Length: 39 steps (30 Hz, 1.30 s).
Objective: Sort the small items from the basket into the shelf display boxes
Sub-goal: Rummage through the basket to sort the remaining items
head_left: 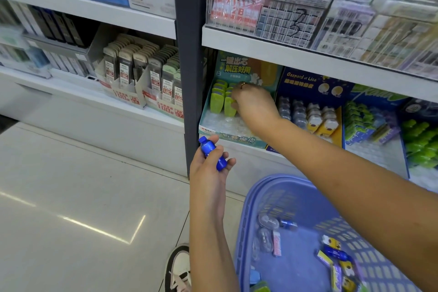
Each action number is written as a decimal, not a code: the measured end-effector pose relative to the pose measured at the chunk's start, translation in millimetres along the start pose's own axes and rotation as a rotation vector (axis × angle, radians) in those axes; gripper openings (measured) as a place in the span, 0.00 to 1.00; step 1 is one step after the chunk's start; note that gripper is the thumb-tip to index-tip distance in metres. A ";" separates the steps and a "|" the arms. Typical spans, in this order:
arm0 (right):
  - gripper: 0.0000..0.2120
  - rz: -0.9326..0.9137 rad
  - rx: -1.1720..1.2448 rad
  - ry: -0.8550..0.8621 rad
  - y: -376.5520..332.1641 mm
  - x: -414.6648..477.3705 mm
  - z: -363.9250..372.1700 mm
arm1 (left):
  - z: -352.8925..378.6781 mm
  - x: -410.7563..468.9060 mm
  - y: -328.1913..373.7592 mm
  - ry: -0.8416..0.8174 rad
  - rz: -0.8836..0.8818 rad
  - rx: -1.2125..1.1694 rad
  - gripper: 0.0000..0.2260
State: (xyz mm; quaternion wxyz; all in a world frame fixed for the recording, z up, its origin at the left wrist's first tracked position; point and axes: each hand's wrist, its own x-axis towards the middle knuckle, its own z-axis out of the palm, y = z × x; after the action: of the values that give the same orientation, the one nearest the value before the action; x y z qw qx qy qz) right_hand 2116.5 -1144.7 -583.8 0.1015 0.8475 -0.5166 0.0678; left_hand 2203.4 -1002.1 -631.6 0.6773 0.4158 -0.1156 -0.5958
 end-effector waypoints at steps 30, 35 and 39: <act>0.07 0.652 1.298 0.290 99.6 -238.1 -67.8 | 121.6 -79.5 -100.1 -0.399 0.397 0.641 0.14; 0.09 0.755 1.170 0.497 170.5 -277.5 -63.4 | 149.3 -83.9 -142.4 -0.632 0.403 1.010 0.21; 0.11 0.886 0.794 0.553 248.0 -314.2 -53.2 | 161.5 -79.2 -173.2 -0.798 0.442 1.430 0.26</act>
State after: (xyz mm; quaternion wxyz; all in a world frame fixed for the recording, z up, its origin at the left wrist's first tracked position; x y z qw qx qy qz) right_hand 1751.8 -971.6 -575.9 -0.1277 0.4786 -0.7074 0.5042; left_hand 1954.1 -989.6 -624.8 0.2607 0.4703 -0.7735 -0.3355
